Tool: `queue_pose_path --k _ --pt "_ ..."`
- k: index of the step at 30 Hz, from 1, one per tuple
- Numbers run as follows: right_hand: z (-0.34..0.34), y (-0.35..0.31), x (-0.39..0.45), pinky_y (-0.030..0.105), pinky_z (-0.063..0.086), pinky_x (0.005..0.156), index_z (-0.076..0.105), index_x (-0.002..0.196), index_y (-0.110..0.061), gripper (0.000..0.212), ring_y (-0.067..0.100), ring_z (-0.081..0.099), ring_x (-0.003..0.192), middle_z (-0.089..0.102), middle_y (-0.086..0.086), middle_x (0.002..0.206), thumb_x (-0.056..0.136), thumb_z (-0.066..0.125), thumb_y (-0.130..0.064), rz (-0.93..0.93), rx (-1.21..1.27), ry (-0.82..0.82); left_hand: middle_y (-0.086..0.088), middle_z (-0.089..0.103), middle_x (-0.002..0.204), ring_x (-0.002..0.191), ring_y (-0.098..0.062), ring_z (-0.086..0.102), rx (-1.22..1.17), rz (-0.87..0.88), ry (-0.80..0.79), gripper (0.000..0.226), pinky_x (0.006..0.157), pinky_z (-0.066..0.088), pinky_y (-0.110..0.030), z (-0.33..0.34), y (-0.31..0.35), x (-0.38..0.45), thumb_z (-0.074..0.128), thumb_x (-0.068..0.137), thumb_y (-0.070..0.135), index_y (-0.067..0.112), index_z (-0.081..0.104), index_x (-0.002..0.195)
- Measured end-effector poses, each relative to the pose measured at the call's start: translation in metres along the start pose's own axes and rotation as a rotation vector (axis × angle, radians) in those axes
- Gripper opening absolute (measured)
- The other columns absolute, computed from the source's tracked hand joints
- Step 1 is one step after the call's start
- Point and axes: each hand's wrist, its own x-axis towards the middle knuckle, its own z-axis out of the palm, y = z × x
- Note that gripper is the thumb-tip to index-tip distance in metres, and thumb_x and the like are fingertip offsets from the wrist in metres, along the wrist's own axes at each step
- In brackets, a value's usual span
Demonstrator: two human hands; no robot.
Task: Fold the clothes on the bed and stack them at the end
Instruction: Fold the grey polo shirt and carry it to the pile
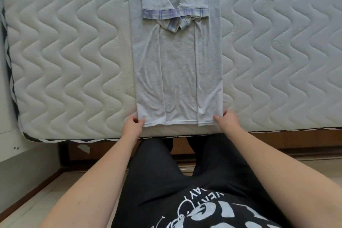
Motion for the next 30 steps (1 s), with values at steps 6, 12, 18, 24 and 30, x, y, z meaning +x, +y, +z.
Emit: queue_pose_path --k 6,12,18,24,30 --pt "-0.030 0.001 -0.046 0.027 0.044 0.056 0.045 0.105 -0.036 0.025 0.017 0.065 0.076 0.063 0.005 0.088 0.092 0.063 -0.025 -0.282 0.306 0.084 -0.003 0.070 0.097 0.069 -0.013 0.070 -0.457 0.112 -0.008 0.031 0.060 0.054 -0.017 -0.019 0.006 -0.050 0.053 0.100 0.012 0.028 0.038 0.122" --pt "-0.078 -0.004 -0.080 0.014 0.038 0.083 0.062 0.107 -0.040 0.027 0.001 0.053 0.096 0.060 -0.018 0.107 0.087 0.073 -0.026 -0.615 -0.050 -0.073 0.004 0.062 0.118 0.095 -0.006 0.055 0.054 0.432 -0.161 0.033 0.089 0.043 -0.016 -0.065 0.028 -0.077 0.050 0.097 0.007 0.028 0.066 0.116" --pt "-0.104 -0.018 -0.111 0.031 0.043 0.083 0.067 0.119 -0.011 0.041 0.032 0.059 0.100 0.060 0.011 0.111 0.080 0.075 -0.001 -0.871 -0.250 0.199 -0.003 0.054 0.097 0.084 -0.023 0.057 0.276 0.742 0.057 0.040 0.080 0.048 -0.031 -0.102 0.061 -0.103 0.078 0.075 0.005 0.017 0.072 0.113" --pt "-0.135 -0.047 -0.147 0.048 0.047 0.081 0.077 0.082 -0.008 0.012 0.043 0.060 0.099 0.062 0.021 0.112 0.072 0.084 -0.008 -1.138 -0.293 0.634 -0.016 0.063 0.117 0.111 -0.035 0.053 0.503 1.151 0.521 0.008 0.085 0.042 -0.043 -0.135 0.093 -0.128 0.085 0.072 0.015 0.017 0.077 0.073" --pt "-0.176 -0.040 -0.184 0.042 0.058 0.059 0.076 0.086 -0.005 0.017 0.033 0.073 0.079 0.076 0.010 0.093 0.071 0.084 -0.001 -1.182 -0.375 0.551 -0.004 0.073 0.074 0.064 -0.026 0.070 0.535 1.271 0.200 0.034 0.052 0.050 -0.032 -0.175 0.112 -0.174 0.051 0.087 0.033 0.010 0.076 0.087"
